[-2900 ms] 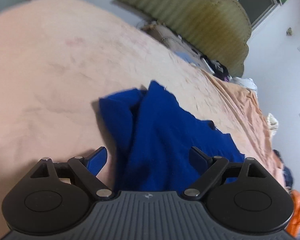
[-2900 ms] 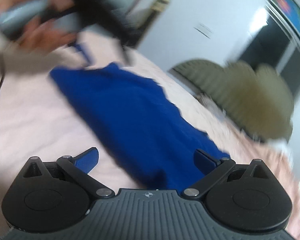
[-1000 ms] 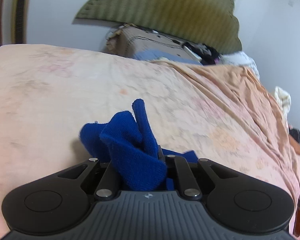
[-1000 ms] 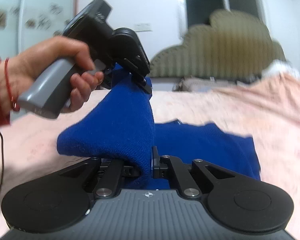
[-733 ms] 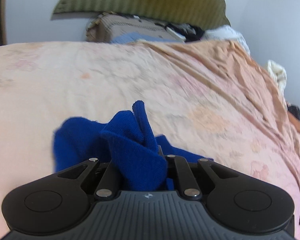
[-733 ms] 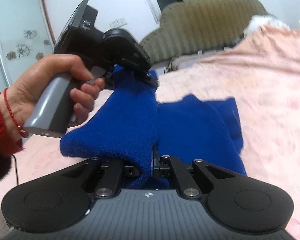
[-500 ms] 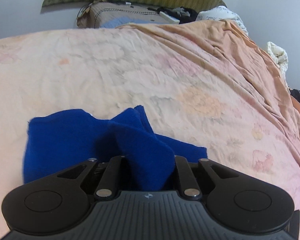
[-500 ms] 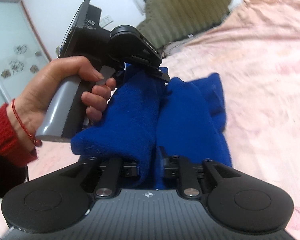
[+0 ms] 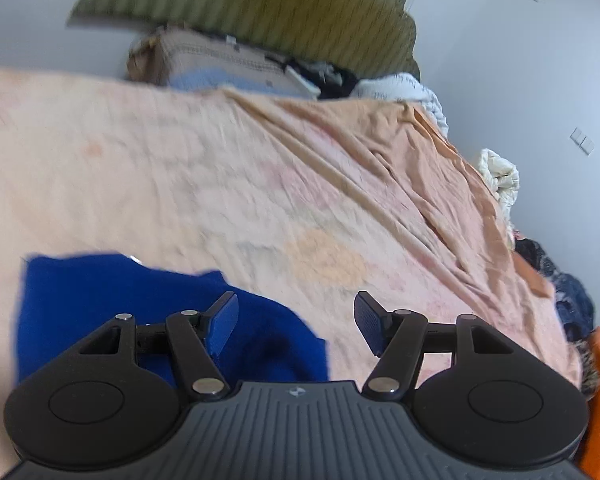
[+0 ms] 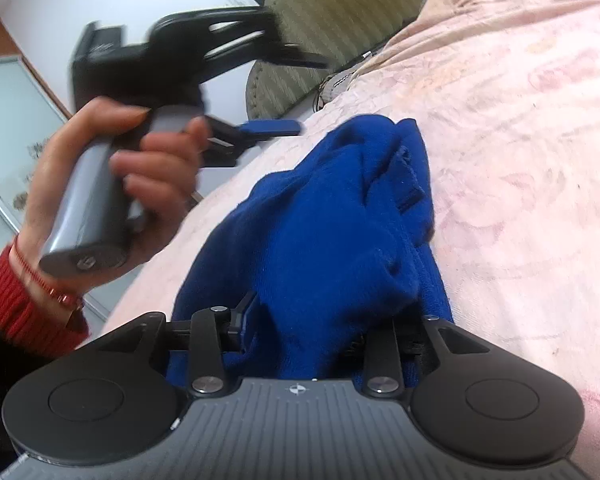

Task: Fold small clothes

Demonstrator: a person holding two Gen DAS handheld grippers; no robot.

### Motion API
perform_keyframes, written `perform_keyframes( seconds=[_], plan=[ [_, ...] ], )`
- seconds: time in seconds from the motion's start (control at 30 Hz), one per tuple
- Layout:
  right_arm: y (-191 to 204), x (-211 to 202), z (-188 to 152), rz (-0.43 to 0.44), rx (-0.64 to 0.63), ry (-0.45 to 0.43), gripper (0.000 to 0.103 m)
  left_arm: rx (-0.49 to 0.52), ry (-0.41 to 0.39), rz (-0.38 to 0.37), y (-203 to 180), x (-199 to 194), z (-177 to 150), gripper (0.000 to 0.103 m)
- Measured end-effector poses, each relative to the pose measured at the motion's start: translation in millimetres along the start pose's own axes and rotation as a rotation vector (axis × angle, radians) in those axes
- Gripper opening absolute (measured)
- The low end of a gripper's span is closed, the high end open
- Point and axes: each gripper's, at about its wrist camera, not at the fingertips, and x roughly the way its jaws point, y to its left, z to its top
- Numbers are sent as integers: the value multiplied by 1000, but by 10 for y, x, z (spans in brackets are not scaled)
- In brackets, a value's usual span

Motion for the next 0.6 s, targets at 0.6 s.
perform_keyframes(
  seconds=[0.6],
  plan=[
    [-471,-165,90,137,278,-119,14,72,-6,247,656,-952,-1277,69]
  ],
)
